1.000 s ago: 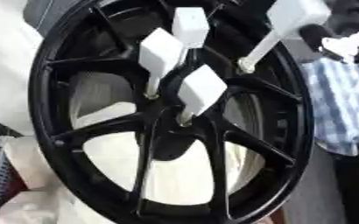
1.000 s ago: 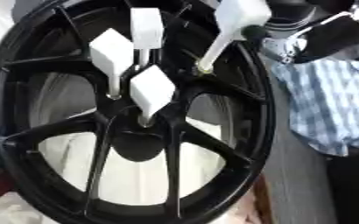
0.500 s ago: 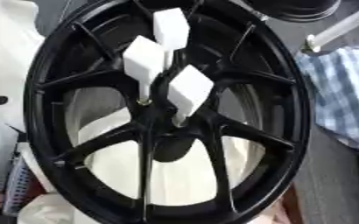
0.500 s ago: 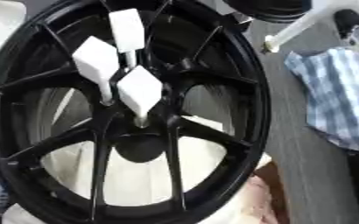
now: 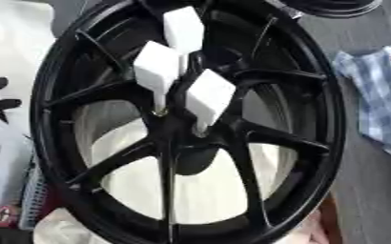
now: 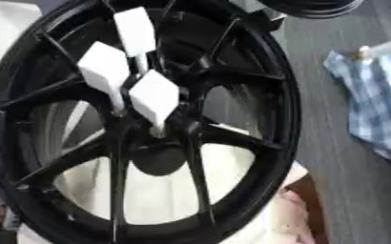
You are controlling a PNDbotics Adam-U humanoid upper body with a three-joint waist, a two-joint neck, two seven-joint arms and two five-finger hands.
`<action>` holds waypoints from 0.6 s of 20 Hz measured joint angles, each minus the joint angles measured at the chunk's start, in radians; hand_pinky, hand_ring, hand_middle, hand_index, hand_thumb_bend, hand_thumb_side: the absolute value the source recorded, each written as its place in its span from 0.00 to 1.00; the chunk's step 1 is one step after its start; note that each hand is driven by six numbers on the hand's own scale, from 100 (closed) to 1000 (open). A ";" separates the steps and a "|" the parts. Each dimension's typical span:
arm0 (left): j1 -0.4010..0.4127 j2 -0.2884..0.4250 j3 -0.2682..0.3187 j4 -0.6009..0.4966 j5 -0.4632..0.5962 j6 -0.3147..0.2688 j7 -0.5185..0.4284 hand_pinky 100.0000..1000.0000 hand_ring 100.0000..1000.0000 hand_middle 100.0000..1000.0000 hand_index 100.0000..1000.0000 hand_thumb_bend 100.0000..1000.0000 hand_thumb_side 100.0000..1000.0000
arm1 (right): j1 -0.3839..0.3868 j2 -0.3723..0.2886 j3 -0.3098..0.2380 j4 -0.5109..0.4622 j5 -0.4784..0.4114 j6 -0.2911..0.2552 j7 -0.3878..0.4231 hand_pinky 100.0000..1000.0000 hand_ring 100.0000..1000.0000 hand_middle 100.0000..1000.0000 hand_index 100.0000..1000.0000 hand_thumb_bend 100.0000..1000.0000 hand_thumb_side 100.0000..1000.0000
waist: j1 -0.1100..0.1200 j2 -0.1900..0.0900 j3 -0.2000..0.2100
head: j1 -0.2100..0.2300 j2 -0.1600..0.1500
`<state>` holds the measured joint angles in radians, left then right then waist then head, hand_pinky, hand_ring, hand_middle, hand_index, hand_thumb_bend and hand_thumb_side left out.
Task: Pull the pin out of the wheel hub.
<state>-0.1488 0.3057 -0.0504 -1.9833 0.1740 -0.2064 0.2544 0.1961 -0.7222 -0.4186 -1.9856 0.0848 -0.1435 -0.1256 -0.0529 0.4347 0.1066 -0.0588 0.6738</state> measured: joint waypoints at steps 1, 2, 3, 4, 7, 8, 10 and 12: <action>0.000 0.000 0.001 0.000 0.000 -0.001 0.001 0.62 0.76 0.57 0.69 0.00 0.77 | 0.012 0.038 0.000 0.000 0.040 0.009 -0.019 0.81 0.60 0.25 0.39 0.00 0.11 | 0.001 0.000 0.001 | 0.001 -0.001; 0.000 -0.001 0.002 0.000 0.000 0.000 0.003 0.62 0.76 0.57 0.69 0.00 0.77 | 0.023 0.076 0.000 0.000 0.076 0.022 -0.035 0.81 0.61 0.26 0.40 0.00 0.11 | 0.001 0.000 0.002 | 0.001 -0.003; 0.000 -0.004 0.004 0.000 0.000 0.000 0.004 0.63 0.76 0.57 0.69 0.00 0.77 | 0.032 0.112 0.000 0.000 0.109 0.037 -0.050 0.81 0.62 0.29 0.44 0.00 0.11 | 0.001 0.000 0.002 | 0.002 -0.004; 0.000 -0.008 0.005 0.000 0.000 0.000 0.004 0.63 0.76 0.57 0.69 0.00 0.77 | 0.041 0.147 0.000 0.000 0.139 0.055 -0.065 0.82 0.64 0.31 0.46 0.00 0.11 | 0.001 0.000 0.002 | 0.003 -0.007; 0.000 -0.009 0.005 0.000 0.000 0.001 0.006 0.63 0.76 0.57 0.69 0.01 0.77 | 0.062 0.229 -0.006 0.000 0.208 0.115 -0.104 0.86 0.73 0.52 0.67 0.00 0.11 | 0.001 0.000 -0.003 | 0.005 -0.009; 0.000 -0.009 0.005 0.000 0.000 0.001 0.006 0.63 0.76 0.57 0.69 0.01 0.77 | 0.070 0.252 -0.009 0.000 0.224 0.133 -0.113 0.88 0.77 0.61 0.73 0.00 0.11 | 0.000 0.000 -0.006 | 0.006 -0.009; 0.000 -0.009 0.006 0.000 0.000 0.002 0.007 0.63 0.76 0.57 0.69 0.01 0.77 | 0.081 0.290 -0.015 0.000 0.247 0.162 -0.122 0.92 0.84 0.75 0.80 0.00 0.11 | -0.002 0.000 -0.012 | 0.011 -0.015; 0.000 -0.009 0.006 0.000 0.000 0.003 0.007 0.63 0.76 0.57 0.69 0.01 0.77 | 0.088 0.319 -0.020 0.000 0.260 0.186 -0.122 0.97 0.92 0.84 0.85 0.00 0.12 | -0.005 -0.001 -0.015 | 0.015 -0.018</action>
<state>-0.1487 0.2962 -0.0447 -1.9833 0.1740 -0.2032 0.2613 0.2844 -0.4032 -0.4386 -1.9854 0.3446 0.0427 -0.2476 -0.0578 0.4334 0.0915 -0.0439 0.6560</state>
